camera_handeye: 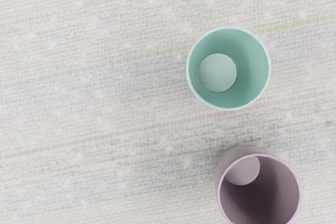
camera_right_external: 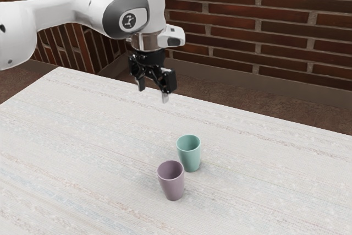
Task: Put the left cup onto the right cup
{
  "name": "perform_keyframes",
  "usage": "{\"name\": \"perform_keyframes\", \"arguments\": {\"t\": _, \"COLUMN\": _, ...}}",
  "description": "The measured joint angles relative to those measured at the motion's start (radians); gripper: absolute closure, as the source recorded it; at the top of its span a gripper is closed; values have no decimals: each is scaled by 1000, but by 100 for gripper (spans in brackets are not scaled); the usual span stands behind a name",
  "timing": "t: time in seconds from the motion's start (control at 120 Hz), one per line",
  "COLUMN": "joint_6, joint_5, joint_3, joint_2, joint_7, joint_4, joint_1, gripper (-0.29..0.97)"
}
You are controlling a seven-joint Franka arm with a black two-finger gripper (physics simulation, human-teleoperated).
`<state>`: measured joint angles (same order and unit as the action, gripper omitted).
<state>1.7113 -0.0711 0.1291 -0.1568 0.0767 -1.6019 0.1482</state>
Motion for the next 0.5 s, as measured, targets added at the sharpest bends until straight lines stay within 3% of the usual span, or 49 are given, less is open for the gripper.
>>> {"name": "perform_keyframes", "arguments": {"t": 0.5, "joint_6": 78, "joint_5": 41, "joint_3": -26, "joint_2": -30, "joint_7": 1, "joint_4": -31, "joint_1": 50, "gripper": 0}}
